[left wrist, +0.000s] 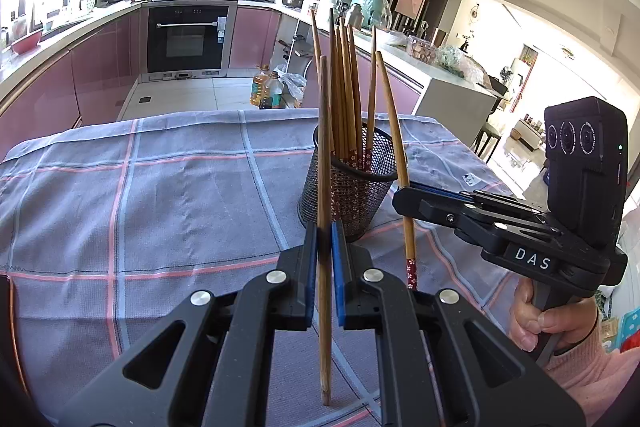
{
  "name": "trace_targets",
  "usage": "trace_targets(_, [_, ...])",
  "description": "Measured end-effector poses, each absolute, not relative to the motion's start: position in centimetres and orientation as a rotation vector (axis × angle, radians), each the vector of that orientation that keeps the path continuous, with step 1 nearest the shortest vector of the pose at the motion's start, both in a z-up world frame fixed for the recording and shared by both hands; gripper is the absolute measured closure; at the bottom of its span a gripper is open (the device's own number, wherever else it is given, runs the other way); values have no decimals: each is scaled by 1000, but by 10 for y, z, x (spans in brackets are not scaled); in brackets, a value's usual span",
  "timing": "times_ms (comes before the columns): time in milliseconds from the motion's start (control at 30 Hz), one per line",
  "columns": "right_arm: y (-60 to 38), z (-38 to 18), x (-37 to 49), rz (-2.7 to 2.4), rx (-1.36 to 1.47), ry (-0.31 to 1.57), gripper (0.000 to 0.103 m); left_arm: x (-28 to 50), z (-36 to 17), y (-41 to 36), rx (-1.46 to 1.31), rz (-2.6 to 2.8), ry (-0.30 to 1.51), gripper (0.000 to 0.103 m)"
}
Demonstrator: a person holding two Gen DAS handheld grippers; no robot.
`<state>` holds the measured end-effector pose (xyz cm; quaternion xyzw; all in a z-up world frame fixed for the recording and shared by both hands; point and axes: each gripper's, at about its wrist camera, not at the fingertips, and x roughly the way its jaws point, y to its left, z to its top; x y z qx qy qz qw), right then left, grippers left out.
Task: Organize utensils
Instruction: 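Move the held chopstick over the mesh cup with the right gripper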
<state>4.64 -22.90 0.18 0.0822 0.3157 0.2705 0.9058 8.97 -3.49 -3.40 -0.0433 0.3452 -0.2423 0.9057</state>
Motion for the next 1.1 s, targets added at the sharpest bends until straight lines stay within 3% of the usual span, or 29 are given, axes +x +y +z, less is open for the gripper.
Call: trace_targets(1100, [-229,6,49,560,173,646,97,89,-31,-37,-87,-506,709,95])
